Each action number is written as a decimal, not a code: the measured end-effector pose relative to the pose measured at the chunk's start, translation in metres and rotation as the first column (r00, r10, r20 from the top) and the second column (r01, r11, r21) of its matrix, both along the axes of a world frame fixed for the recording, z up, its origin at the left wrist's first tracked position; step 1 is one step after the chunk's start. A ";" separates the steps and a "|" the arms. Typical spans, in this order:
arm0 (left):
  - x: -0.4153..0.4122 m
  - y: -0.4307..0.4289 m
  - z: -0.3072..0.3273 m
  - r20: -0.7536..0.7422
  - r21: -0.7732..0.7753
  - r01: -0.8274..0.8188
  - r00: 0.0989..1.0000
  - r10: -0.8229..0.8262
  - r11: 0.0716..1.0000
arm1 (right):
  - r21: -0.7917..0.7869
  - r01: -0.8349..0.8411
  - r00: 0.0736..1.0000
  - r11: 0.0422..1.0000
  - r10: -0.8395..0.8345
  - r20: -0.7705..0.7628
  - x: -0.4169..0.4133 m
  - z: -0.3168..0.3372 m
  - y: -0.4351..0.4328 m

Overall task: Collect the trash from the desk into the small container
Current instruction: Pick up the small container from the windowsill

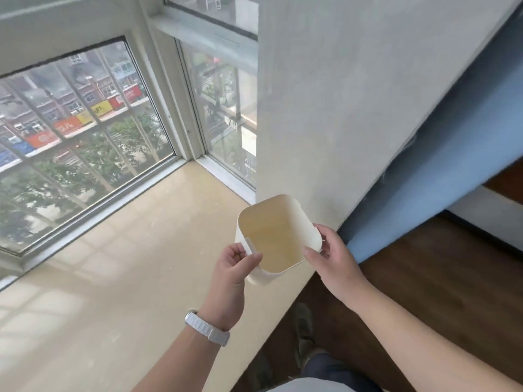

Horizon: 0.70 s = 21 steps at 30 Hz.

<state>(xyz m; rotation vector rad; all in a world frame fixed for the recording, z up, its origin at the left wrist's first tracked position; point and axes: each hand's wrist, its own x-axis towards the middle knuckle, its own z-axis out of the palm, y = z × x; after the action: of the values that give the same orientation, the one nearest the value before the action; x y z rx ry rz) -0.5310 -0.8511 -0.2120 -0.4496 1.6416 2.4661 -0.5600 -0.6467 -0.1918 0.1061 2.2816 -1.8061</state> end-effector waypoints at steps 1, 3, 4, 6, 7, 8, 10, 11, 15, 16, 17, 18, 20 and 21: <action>0.002 0.005 0.003 -0.003 0.005 0.024 1.000 -0.024 1.000 | -0.001 0.024 1.000 1.000 -0.024 -0.008 0.006 0.001 0.006; 0.004 0.016 0.008 -0.004 0.013 0.065 0.998 -0.065 0.998 | -0.011 0.079 0.997 0.997 -0.079 -0.018 0.018 0.003 0.018; 0.005 0.023 0.010 -0.004 0.015 0.085 0.996 -0.085 0.996 | -0.006 0.108 0.994 0.994 -0.108 -0.026 0.023 0.004 0.025; 0.006 0.036 0.014 -0.006 0.021 0.122 0.993 -0.122 0.992 | 0.011 0.161 0.986 0.987 -0.160 -0.049 0.031 0.006 0.039; 0.007 0.043 0.016 -0.008 0.025 0.142 0.990 -0.142 0.989 | 0.007 0.185 0.981 0.983 -0.185 -0.058 0.035 0.007 0.046; 0.007 0.051 0.018 -0.010 0.026 0.167 0.986 -0.167 0.986 | -0.008 0.206 0.977 0.979 -0.206 -0.061 0.039 0.008 0.055; 0.007 0.068 0.021 -0.021 0.024 0.226 0.974 -0.226 0.974 | -0.027 0.231 0.971 0.973 -0.232 -0.051 0.049 0.008 0.074; 0.007 0.078 0.023 -0.029 0.027 0.256 0.967 -0.255 0.966 | -0.032 0.236 0.970 0.971 -0.238 -0.050 0.055 0.008 0.085; 0.006 0.122 0.032 -0.022 0.029 0.357 0.934 -0.356 0.934 | -0.104 0.312 0.948 0.944 -0.317 -0.038 0.076 0.009 0.130; 0.005 0.134 0.034 -0.015 0.029 0.379 0.926 -0.378 0.925 | -0.115 0.333 0.940 0.936 -0.338 -0.034 0.080 0.009 0.141; 0.004 0.146 0.036 -0.008 0.028 0.401 0.916 -0.401 0.915 | -0.121 0.357 0.931 0.926 -0.363 -0.030 0.083 0.010 0.152; 0.002 0.158 0.038 0.001 0.027 0.425 0.905 -0.425 0.905 | -0.124 0.384 0.920 0.915 -0.390 -0.026 0.087 0.011 0.163; -0.002 0.184 0.041 0.016 0.029 0.471 0.882 -0.472 0.882 | -0.131 0.439 0.896 0.889 -0.444 -0.011 0.094 0.012 0.185; -0.004 0.198 0.042 0.021 0.025 0.494 0.869 -0.494 0.869 | -0.140 0.467 0.881 0.873 -0.472 -0.005 0.098 0.012 0.197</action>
<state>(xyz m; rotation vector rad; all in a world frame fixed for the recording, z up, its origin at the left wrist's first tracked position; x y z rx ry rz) -0.5345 -0.6535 -0.1704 -0.0403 1.4894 2.0774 -0.4619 -0.4498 -0.1795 0.6631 2.2901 -2.2007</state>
